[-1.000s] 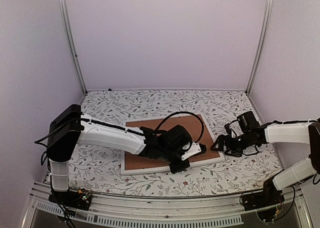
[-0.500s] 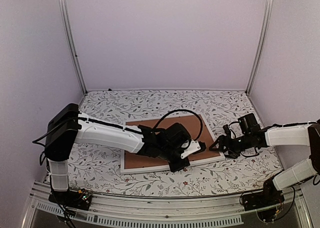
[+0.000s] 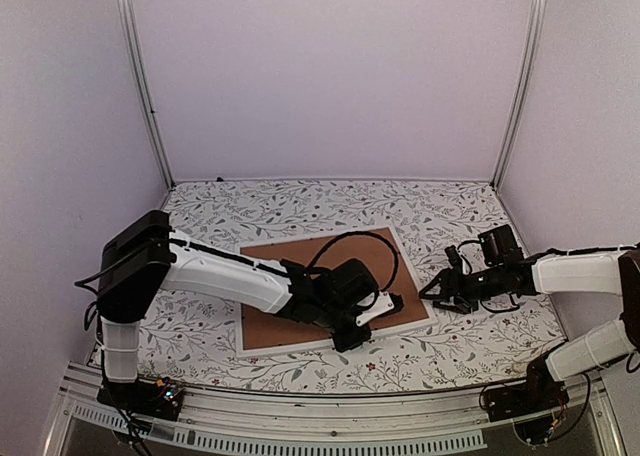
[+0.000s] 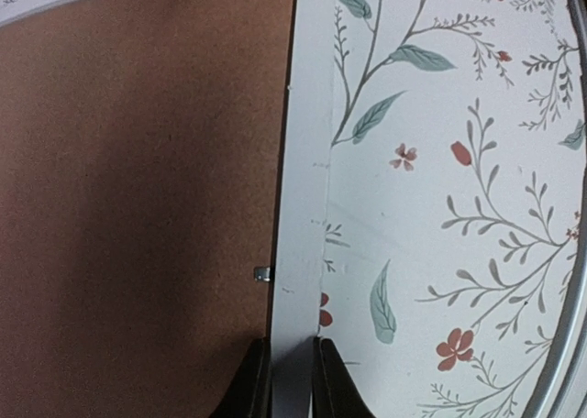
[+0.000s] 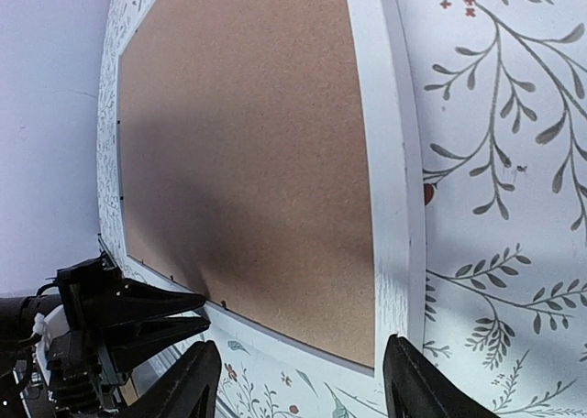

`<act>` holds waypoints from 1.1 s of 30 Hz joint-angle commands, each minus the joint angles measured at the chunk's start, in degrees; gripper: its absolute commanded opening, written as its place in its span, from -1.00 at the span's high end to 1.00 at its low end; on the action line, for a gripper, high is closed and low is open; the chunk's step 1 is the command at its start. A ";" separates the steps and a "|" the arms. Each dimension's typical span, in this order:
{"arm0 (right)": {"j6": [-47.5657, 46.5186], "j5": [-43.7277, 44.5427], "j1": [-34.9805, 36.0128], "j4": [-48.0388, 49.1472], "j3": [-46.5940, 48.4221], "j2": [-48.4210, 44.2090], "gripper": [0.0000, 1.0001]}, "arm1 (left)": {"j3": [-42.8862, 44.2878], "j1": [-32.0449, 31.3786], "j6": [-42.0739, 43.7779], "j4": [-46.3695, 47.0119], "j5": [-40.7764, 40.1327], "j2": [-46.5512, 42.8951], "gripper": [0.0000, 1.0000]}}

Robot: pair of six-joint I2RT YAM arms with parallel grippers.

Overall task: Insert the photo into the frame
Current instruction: Pick up the photo frame from the center of the board.

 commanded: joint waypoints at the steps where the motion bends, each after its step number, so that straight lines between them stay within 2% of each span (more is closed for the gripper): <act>1: 0.47 -3.19 -0.43 3.12 -0.67 -1.12 -0.24 | -0.75 0.48 -2.35 2.72 -0.63 -0.35 0.69; 3: 0.68 -3.13 -0.52 3.48 -0.99 -0.99 -0.22 | -1.14 0.46 -2.52 3.01 -0.80 -0.46 0.71; 8: -0.03 -0.62 -1.53 2.34 -1.59 -0.56 -0.30 | -1.66 0.47 -2.49 3.07 -0.82 -1.55 1.00; 14: -1.02 2.65 -2.39 -0.16 -1.22 -0.52 -0.45 | -1.98 0.56 -2.55 3.24 -0.63 -4.22 1.00; 21: -2.10 2.79 -3.20 -1.37 -1.27 -0.70 -0.50 | -1.89 0.90 -2.31 3.57 1.42 -6.51 1.00; 33: 1.70 -5.73 -3.27 9.64 -5.79 2.55 -0.51 | -1.19 1.19 -2.48 4.24 3.59 -7.20 1.00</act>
